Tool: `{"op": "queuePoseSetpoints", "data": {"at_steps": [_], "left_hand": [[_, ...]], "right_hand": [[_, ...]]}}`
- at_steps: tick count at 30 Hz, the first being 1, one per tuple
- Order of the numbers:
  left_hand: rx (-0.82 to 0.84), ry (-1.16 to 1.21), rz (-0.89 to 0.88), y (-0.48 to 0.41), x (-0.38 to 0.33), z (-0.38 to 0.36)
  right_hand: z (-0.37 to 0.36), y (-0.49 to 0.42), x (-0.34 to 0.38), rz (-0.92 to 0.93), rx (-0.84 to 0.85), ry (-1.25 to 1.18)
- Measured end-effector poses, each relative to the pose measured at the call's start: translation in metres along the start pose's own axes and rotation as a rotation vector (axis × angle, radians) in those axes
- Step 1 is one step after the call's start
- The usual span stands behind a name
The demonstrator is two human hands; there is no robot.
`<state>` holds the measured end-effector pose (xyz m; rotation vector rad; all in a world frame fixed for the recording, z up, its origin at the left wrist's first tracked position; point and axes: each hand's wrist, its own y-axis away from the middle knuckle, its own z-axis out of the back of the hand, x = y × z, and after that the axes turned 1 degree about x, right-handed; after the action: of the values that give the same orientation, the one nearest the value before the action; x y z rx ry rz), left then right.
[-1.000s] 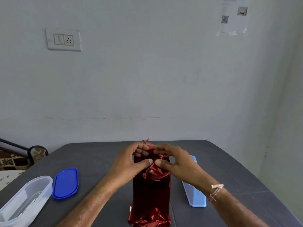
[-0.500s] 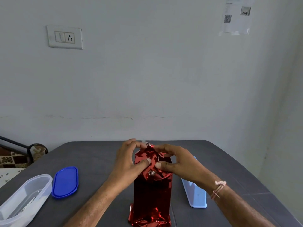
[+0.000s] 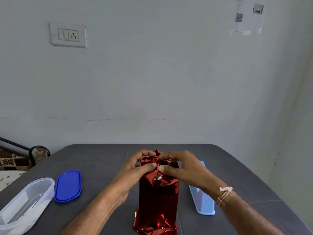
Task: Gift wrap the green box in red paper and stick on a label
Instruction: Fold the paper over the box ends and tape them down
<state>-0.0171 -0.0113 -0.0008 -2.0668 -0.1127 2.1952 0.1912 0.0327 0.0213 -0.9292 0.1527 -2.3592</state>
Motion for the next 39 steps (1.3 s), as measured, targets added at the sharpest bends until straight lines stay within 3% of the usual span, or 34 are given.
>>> {"op": "queuePoseSetpoints", "data": {"at_steps": [31,35,39], "left_hand": [[0.145,-0.187,0.022,-0.009,-0.001,0.011],[0.146,-0.204,0.029,-0.009,-0.002,0.011],[0.148,-0.215,0.045,-0.008,-0.004,0.01]], "right_hand": [[-0.003,0.007,-0.003,0.007,0.015,0.023],[-0.002,0.017,-0.004,0.024,-0.022,-0.134],[0.004,0.036,-0.012,-0.005,-0.234,-0.39]]}}
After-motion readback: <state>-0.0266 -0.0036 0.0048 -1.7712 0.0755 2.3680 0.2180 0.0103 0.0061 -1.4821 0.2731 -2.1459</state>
